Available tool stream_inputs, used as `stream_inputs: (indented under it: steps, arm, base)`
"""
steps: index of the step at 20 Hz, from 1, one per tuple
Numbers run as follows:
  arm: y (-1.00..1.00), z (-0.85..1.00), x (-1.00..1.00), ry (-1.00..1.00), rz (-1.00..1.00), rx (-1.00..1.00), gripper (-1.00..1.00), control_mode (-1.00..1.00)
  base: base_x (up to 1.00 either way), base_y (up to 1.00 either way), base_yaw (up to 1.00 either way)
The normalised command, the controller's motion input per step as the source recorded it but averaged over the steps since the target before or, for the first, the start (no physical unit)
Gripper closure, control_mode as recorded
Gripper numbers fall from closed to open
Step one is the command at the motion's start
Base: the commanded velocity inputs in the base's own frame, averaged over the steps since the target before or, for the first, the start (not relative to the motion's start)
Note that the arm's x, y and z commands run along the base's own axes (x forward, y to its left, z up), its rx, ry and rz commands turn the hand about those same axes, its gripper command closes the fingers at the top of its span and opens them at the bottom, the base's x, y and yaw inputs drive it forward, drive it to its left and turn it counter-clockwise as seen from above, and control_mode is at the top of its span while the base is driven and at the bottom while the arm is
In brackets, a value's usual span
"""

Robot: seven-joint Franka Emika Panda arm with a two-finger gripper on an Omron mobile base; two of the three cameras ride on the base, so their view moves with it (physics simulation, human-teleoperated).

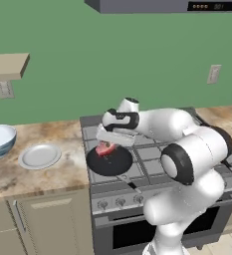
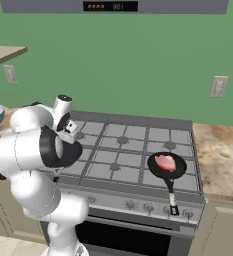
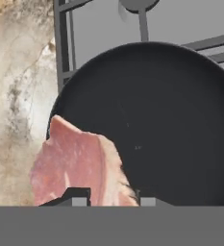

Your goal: Place one of the steaks on the plate and the other in the bowl. Then place the bowl in the fridge.

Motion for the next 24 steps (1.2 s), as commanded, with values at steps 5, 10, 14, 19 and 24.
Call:
stream_inputs:
  steps: [5,10,14,19,24]
  arm:
    - [0.46,0.91,0.09,0.00,-0.04,0.06,1.00,-1.00]
    - [0.82,0.41,0.25,0.00,0.01,-0.06,1.00,-1.00]
    - [0.84,0.06,0.22,0.00,0.02,-0.16,1.00,-1.00]
    - [0.65,-0.04,0.24,0.00,0.04,-0.09,1.00,-1.00]
    - [0.58,-0.07,0.26,0.00,0.02,-0.02,1.00,-1.00]
  base:
    - [0.00,0.00,0.00]
    - [0.00,0.00,0.00]
    - [0.00,0.00,0.00]
    - [0.00,0.00,0.00]
    - [0.00,0.00,0.00]
